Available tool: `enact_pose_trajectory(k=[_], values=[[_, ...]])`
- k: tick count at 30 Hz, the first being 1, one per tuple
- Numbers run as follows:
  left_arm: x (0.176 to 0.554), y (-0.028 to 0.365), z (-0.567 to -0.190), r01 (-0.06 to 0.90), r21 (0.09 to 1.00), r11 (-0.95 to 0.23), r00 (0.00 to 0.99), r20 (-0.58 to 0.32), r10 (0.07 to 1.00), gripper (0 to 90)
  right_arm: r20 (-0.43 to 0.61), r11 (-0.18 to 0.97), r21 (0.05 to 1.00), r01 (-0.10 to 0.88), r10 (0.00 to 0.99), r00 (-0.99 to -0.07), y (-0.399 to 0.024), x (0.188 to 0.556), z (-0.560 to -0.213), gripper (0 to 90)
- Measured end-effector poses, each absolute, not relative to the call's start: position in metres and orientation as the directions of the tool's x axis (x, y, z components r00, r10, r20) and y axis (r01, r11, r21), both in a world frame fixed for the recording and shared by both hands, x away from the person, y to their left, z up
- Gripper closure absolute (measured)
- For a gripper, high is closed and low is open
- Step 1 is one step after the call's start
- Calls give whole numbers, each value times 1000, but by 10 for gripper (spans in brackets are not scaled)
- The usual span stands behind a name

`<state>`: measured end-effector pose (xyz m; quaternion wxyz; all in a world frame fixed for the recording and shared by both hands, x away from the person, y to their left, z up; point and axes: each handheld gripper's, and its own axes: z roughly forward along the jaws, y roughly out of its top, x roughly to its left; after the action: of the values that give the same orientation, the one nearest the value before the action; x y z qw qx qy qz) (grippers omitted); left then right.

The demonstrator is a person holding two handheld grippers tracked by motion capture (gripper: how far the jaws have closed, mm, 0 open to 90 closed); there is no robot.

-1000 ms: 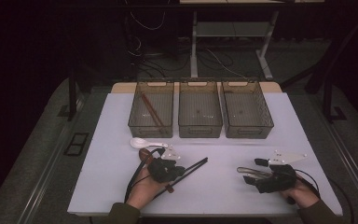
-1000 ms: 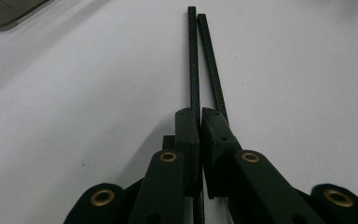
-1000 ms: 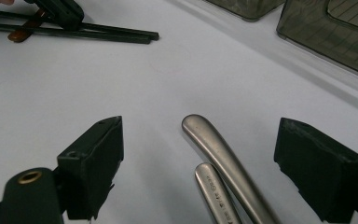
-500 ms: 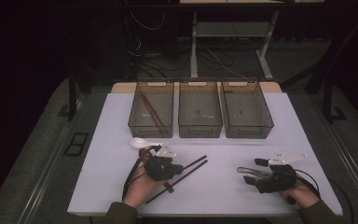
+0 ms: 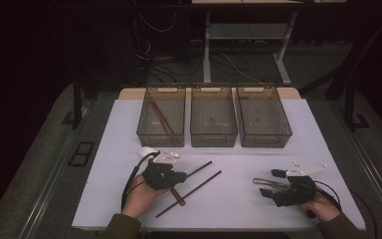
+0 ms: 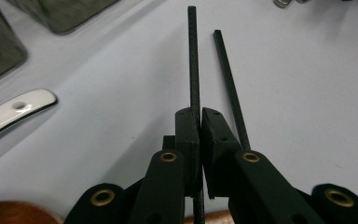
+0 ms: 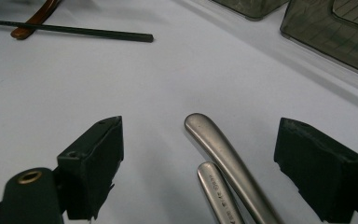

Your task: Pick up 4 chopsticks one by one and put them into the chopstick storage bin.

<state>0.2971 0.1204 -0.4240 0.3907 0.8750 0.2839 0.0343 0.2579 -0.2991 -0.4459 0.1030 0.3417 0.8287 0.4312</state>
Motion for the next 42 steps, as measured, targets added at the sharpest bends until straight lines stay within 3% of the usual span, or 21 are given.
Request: enact_pose_trajectory(k=[28, 42], values=[[317, 168, -397, 482, 731, -482, 801, -145, 581, 846, 125, 399, 780, 482, 656, -744, -300, 259, -446, 157], [342, 169, -381, 479, 739, -473, 789, -127, 601, 846, 127, 397, 779, 485, 658, -742, -300, 259, -447, 157]])
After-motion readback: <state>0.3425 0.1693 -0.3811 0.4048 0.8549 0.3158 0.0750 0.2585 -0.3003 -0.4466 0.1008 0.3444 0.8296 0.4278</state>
